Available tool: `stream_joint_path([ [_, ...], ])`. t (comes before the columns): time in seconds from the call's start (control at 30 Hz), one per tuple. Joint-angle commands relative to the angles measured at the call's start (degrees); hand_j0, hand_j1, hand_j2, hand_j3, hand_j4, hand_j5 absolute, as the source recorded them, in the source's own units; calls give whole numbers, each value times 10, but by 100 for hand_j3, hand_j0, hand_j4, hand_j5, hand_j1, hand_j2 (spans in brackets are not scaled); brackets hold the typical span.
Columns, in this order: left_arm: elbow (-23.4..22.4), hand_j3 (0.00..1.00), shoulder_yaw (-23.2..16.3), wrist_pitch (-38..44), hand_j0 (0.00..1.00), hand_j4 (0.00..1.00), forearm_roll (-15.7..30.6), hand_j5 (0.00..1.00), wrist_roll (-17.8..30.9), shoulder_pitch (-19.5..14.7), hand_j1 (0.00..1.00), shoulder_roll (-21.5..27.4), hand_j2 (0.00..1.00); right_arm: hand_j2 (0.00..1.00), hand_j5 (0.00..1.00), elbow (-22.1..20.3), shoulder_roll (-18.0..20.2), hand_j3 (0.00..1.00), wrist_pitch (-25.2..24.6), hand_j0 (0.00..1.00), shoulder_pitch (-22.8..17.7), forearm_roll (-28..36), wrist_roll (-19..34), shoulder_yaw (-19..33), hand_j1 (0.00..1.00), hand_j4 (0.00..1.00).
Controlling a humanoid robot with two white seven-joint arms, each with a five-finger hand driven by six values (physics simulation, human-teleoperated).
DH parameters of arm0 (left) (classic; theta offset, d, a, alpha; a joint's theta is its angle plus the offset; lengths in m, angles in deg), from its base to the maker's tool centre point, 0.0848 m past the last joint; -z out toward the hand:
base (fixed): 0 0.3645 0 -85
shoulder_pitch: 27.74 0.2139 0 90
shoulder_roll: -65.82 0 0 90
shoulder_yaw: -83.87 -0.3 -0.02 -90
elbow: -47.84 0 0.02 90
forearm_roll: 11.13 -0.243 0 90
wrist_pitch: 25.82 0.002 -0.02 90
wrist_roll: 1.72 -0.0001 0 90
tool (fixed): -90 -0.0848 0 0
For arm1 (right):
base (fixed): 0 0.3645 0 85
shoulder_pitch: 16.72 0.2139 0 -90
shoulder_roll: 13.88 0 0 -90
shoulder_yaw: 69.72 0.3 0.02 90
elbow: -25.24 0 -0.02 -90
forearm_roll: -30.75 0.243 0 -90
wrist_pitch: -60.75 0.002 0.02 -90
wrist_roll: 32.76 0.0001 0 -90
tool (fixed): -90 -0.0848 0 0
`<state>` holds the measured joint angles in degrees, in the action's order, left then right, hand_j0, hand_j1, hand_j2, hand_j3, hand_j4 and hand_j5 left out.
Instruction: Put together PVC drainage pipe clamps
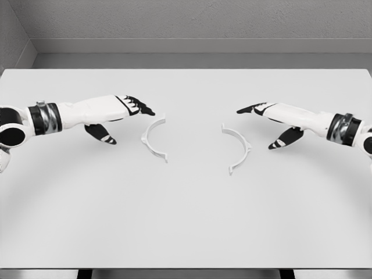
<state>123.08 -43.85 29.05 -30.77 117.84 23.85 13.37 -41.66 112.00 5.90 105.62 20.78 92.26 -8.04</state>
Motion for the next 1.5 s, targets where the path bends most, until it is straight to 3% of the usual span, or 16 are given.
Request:
stream_joint_path([
  [0.0,-1,100,-1,1,100,100,-1,100,0,0,100,-12,100,100,100,-5,-5,100,-2,100,0,0,0,0,100,100],
  [0.23,-3,100,1,1,100,100,-15,100,0,-7,100,-23,100,100,100,-5,-23,100,-2,100,-5,-22,0,0,100,100],
  [0.63,-60,100,7,1,100,100,-56,100,-4,-13,100,-64,100,100,100,-20,-40,100,-2,100,-19,-29,0,0,100,100],
  [0.9,-68,100,5,1,100,100,-73,100,-5,-21,100,-92,100,100,100,-20,-53,100,-2,100,-20,-29,0,-2,100,100],
  [1.23,-75,100,7,1,100,100,-73,100,-5,-22,100,-94,100,100,100,-18,-85,100,-2,100,-16,-45,0,-1,100,100],
  [1.47,-75,100,7,1,100,100,-73,100,-5,-24,100,-101,100,100,100,-18,-86,100,-2,100,-13,-52,0,-1,100,100],
])
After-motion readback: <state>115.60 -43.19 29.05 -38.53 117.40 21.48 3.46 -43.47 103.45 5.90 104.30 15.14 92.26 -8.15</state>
